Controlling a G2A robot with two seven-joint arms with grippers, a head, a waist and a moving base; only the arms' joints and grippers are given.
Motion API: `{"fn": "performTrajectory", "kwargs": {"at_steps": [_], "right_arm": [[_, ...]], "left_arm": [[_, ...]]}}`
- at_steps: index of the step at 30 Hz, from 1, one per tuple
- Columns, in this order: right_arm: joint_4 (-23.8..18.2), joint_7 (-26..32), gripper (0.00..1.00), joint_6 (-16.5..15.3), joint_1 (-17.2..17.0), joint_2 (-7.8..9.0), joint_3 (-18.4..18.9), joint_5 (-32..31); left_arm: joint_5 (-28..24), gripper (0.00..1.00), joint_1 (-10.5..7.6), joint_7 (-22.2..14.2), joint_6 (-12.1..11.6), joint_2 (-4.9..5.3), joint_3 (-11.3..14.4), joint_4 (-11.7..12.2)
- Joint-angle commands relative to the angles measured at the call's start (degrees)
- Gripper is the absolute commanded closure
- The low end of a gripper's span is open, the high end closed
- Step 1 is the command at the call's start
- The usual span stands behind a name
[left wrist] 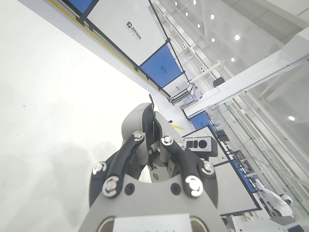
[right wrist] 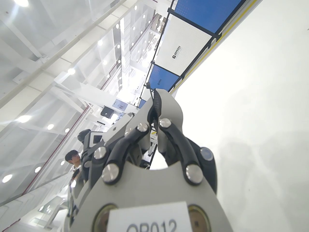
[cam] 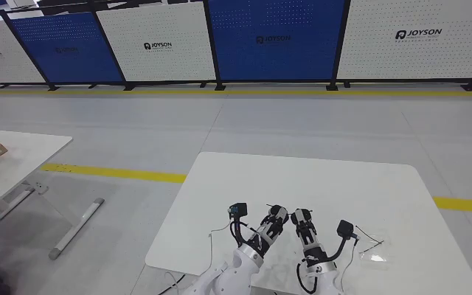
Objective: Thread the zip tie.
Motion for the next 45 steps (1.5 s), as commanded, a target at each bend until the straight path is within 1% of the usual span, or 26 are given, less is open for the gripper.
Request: {"fn": "performTrajectory", "kwargs": {"at_steps": [1, 5, 9, 10, 11, 12, 13, 14, 16, 19, 31, 42, 43, 44, 45], "right_arm": [[0.05, -0.13, 0.00, -0.25, 0.02, 0.00, -0.02, 0.12], [0.03, -0.53, 0.00, -0.85, -0.19, 0.06, 0.19, 0.27], [-0.15, -1.45, 0.00, -1.55, -0.72, 0.14, 0.53, 0.17], [-0.25, -1.80, 0.11, -1.68, -0.90, 0.16, 0.62, -0.05], [-0.33, -2.08, 0.17, -1.77, -1.04, 0.18, 0.65, -0.28], [-0.38, -2.25, 0.43, -1.77, -1.15, 0.20, 0.67, -0.50], [-0.44, -2.39, 0.52, -1.72, -1.24, 0.21, 0.68, -0.65], [-0.52, -2.58, 0.54, -1.61, -1.33, 0.22, 0.68, -0.79], [-0.61, -2.70, 0.69, -1.46, -1.40, 0.23, 0.68, -0.93], [-0.69, -2.82, 1.00, -1.26, -1.39, 0.24, 0.71, -1.00], [-1.12, -3.40, 1.00, -0.30, -1.12, 0.22, 0.61, -1.45], [-0.86, -4.00, 1.00, -0.42, -1.09, 0.24, 0.53, -1.97], [-0.86, -4.09, 1.00, -0.37, -1.10, 0.23, 0.49, -2.07], [-0.87, -4.17, 1.00, -0.31, -1.11, 0.23, 0.46, -2.17], [-0.88, -4.23, 1.00, -0.28, -1.11, 0.23, 0.45, -2.24]], "left_arm": [[0.03, 1.00, -0.03, -0.02, 0.16, -0.03, 0.02, 0.03], [0.13, 1.00, -0.02, 0.15, 0.56, -0.10, 0.00, 0.03], [0.23, 1.00, -0.08, 0.53, 1.54, -0.20, 0.00, 0.03], [0.18, 1.00, -0.12, 0.52, 1.94, -0.24, 0.01, 0.03], [0.19, 1.00, -0.16, 0.50, 2.10, -0.27, 0.03, 0.01], [0.21, 1.00, -0.19, 0.48, 2.22, -0.29, 0.06, 0.00], [0.22, 1.00, -0.20, 0.46, 2.33, -0.31, 0.08, 0.01], [0.22, 1.00, -0.23, 0.41, 2.55, -0.34, 0.11, 0.01], [0.16, 1.00, -0.28, 0.41, 2.95, -0.40, 0.18, -0.01], [0.03, 1.00, -0.35, 0.42, 3.07, -0.49, 0.31, -0.05], [0.35, 1.00, -0.26, 0.28, 2.90, -0.62, 0.23, -0.29], [0.00, 1.00, -0.29, 0.56, 2.75, -0.81, 0.12, -0.11], [0.02, 0.84, -0.30, 0.54, 2.75, -0.83, 0.13, -0.10], [0.04, 0.71, -0.30, 0.51, 2.73, -0.84, 0.14, -0.09], [0.05, 0.62, -0.31, 0.50, 2.72, -0.85, 0.13, -0.08]]}}
